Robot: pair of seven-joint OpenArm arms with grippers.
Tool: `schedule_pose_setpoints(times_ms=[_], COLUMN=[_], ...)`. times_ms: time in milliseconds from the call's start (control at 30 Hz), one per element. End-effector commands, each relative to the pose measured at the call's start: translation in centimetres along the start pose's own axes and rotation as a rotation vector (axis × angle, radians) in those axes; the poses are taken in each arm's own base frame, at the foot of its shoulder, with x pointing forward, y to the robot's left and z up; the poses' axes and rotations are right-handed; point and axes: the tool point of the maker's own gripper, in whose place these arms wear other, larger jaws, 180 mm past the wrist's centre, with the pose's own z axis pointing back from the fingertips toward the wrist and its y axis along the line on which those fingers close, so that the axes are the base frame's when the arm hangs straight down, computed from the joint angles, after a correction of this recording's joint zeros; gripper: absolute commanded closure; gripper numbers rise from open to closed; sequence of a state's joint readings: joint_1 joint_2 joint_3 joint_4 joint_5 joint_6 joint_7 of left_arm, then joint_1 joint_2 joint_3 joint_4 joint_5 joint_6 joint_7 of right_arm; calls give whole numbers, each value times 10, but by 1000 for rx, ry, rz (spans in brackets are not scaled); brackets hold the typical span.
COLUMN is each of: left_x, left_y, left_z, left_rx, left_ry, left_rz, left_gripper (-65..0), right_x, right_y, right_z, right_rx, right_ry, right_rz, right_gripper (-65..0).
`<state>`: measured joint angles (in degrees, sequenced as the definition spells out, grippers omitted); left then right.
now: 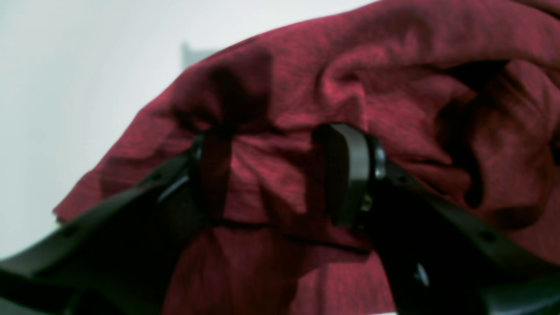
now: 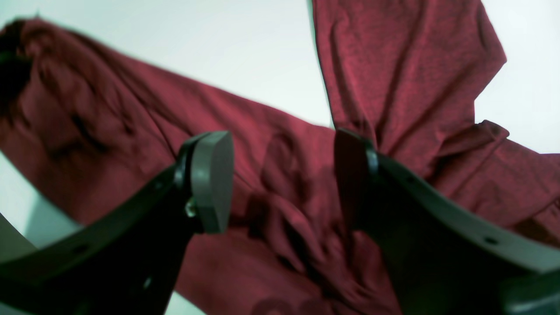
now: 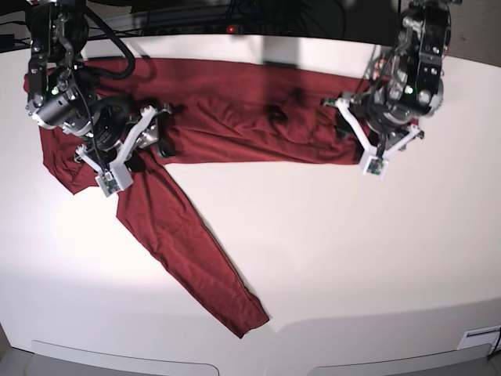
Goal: Fold the T-shirt properly
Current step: 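Lower the folded hem and move the left gripper inward along the fold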
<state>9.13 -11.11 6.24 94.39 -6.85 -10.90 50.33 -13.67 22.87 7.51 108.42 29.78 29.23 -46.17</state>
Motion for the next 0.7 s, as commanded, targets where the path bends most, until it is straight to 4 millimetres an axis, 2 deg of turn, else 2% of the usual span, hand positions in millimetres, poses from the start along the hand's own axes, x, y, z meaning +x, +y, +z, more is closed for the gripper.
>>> schedule_pose_setpoints(times_ms=[0,100,300,467,567,667], left_x=[-11,-1,11,46,70,81], left_y=[13,24,32,7,-1,-22], left_z=[1,2,5,24,44,66], left_rx=[56,106,138,27,3,-76], left_ry=[59,45,57,-77,-160,-208], left_rz=[-20,-57,-68,-16,-22,-8], left_gripper=[-337,-337,-337,-337,-337,-337], right_x=[13,10,-17,-25,-25,-25], right_y=[-2,-2,-7,-7,-7,-7], right_z=[5,5,6,7,7,7], right_rx=[-2,-2,-34,-44,-44,-44], right_ry=[-42,-25,102,116,116,116], right_rz=[23,23,42,45,45,46], right_gripper=[-364,-364,-364,-364,-364,-364])
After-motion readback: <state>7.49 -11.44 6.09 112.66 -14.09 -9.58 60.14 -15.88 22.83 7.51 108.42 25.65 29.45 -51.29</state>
